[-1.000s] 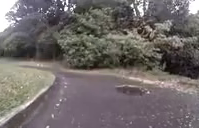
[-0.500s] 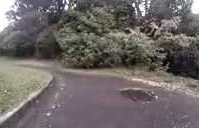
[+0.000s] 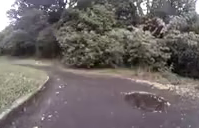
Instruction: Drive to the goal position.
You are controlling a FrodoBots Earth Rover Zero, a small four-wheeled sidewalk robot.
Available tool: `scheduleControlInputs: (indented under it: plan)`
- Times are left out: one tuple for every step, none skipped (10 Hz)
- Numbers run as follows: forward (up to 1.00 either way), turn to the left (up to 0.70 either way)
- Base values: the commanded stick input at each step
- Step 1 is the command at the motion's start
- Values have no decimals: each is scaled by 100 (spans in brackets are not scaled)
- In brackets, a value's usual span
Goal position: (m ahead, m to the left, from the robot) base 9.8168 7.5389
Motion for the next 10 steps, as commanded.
scheduleControlInputs:
  plan:
    - [68, 14]
    - [68, 5]
    - [68, 5]
    - [68, 11]
    - [68, 14]
    - [68, 16]
    - [68, 17]
    - [68, 17]
    - [68, 7]
    - [68, 8]
